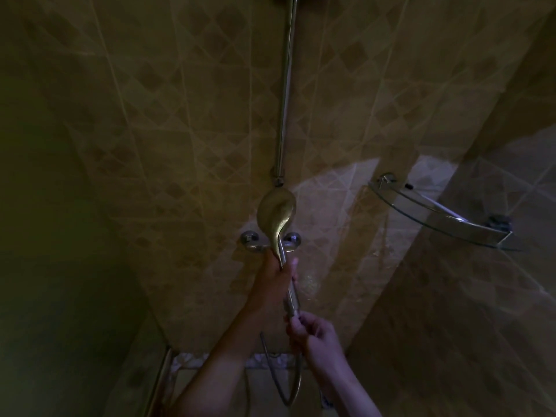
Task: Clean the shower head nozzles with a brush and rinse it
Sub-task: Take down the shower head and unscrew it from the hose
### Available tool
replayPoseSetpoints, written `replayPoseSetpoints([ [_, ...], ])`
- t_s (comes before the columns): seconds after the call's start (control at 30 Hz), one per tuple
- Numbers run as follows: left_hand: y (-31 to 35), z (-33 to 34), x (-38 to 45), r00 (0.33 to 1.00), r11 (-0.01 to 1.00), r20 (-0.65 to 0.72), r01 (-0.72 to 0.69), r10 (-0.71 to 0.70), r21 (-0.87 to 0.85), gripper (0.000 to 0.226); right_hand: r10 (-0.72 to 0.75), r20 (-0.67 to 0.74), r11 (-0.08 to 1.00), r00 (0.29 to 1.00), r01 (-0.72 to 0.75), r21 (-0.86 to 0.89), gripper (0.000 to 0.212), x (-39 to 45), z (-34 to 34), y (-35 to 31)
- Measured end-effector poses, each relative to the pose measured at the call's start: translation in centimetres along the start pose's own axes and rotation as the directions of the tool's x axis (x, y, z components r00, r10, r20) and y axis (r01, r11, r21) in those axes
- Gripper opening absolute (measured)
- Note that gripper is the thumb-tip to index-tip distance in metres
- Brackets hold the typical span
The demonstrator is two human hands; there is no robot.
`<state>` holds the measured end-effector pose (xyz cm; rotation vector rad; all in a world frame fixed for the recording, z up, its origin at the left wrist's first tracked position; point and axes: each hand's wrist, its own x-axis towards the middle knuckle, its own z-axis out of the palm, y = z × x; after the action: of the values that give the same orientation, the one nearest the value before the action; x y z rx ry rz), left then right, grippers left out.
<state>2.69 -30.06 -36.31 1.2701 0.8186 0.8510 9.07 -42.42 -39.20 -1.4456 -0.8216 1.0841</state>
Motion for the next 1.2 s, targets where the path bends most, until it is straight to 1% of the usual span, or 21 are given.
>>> replayPoseSetpoints([
  [0.03,0.2,0.0,-0.2,1.000,1.000,0.026,0.007,-0.006,-0.027,0.014,-0.001,0.000,1.000,1.000,0.001,0.008,0.021,-0.1,0.0,0.0],
  [0.07,0.4,-0.1,-0.3,0.999,0.990,0.049,0.021,-0.014,-0.139,0.009,-0.004,-0.001,1.000,1.000,0.004,0.027,0.021,-0.1,-0.2,0.0],
  [0.1,0.7,-0.4,-0.3,0.995,0.965,0.100,0.033,-0.007,-0.261,0.010,-0.002,0.001,0.998,1.000,0.002,0.056,0.021,0.0,-0.4,0.0],
  [0.13,0.9,-0.7,-0.4,0.989,0.924,0.148,0.053,0.004,-0.379,0.017,0.004,0.009,0.996,1.000,-0.004,0.087,0.021,0.0,-0.8,0.1],
  [0.17,1.0,-1.2,-0.5,0.980,0.887,0.197,0.074,0.019,-0.456,0.023,0.010,0.022,0.994,1.000,-0.013,0.112,0.023,0.0,-1.1,0.1],
  [0.23,1.0,-1.9,-1.0,0.966,0.857,0.244,0.051,0.089,-0.513,0.032,0.012,0.053,0.992,0.999,-0.018,0.125,0.035,-0.1,-1.6,-0.2],
  [0.27,0.9,-2.1,-1.2,0.962,0.852,0.249,0.035,0.113,-0.523,0.033,0.001,0.066,0.993,0.998,-0.009,0.118,0.040,-0.2,-1.7,-0.3],
  [0.33,0.6,-2.2,-1.4,0.964,0.849,0.243,0.040,0.106,-0.527,0.033,-0.015,0.097,0.993,0.995,0.004,0.117,0.042,-0.5,-1.7,-0.5],
  [0.43,0.4,-2.2,-1.3,0.968,0.850,0.248,0.090,0.049,-0.519,0.037,0.006,0.179,0.973,0.984,-0.047,0.227,0.031,-0.9,-1.5,-0.4],
  [0.5,0.4,-2.4,-1.2,0.969,0.872,0.248,0.105,0.019,-0.478,0.035,0.004,0.226,0.955,0.974,-0.071,0.287,0.026,-1.2,-1.4,-0.3],
  [0.6,0.2,-1.7,-1.2,0.985,0.912,0.172,0.102,-0.035,-0.398,0.037,0.007,0.249,0.949,0.969,-0.085,0.303,0.024,-1.4,-1.2,-0.3],
  [0.63,0.0,-1.3,-1.2,0.990,0.919,0.140,0.082,-0.030,-0.385,0.035,0.013,0.243,0.950,0.970,-0.088,0.300,0.023,-1.4,-1.1,-0.2],
  [0.7,-0.2,-0.5,-1.3,0.991,0.916,0.130,0.026,0.029,-0.401,0.034,0.020,0.228,0.956,0.974,-0.085,0.282,0.020,-1.2,-1.0,-0.3],
  [0.77,0.0,-0.1,-1.3,0.985,0.895,0.162,0.025,0.053,-0.445,0.041,0.034,0.213,0.957,0.976,-0.093,0.276,0.019,-0.9,-0.8,-0.5],
  [0.87,0.2,-0.5,-0.8,0.962,0.876,0.272,0.103,0.034,-0.471,0.051,0.084,0.185,0.946,0.979,-0.137,0.293,0.015,-0.3,-0.9,-0.4],
  [0.97,0.4,-1.6,-0.4,0.927,0.824,0.375,0.203,0.013,-0.529,0.062,0.100,0.191,0.935,0.976,-0.158,0.318,0.017,0.1,-1.0,-0.2],
  [1.03,0.3,-2.2,-0.2,0.906,0.822,0.421,0.207,0.043,-0.531,0.069,0.099,0.206,0.935,0.973,-0.162,0.315,0.019,0.5,-1.1,-0.1],
  [1.07,0.4,-2.4,-0.2,0.904,0.832,0.424,0.194,0.054,-0.519,0.068,0.097,0.212,0.937,0.972,-0.161,0.309,0.021,0.7,-1.1,0.1],
  [1.1,0.5,-2.5,-0.2,0.915,0.851,0.400,0.168,0.053,-0.498,0.063,0.095,0.214,0.941,0.972,-0.158,0.300,0.024,1.0,-1.0,0.2],
  [1.13,0.5,-2.5,-0.2,0.941,0.876,0.337,0.129,0.040,-0.465,0.055,0.090,0.213,0.946,0.973,-0.151,0.288,0.025,1.3,-1.0,0.3],
  [1.2,0.5,-2.2,0.0,0.985,0.923,0.170,0.056,0.010,-0.379,0.040,0.077,0.217,0.951,0.973,-0.137,0.277,0.025,1.9,-0.6,0.6],
])
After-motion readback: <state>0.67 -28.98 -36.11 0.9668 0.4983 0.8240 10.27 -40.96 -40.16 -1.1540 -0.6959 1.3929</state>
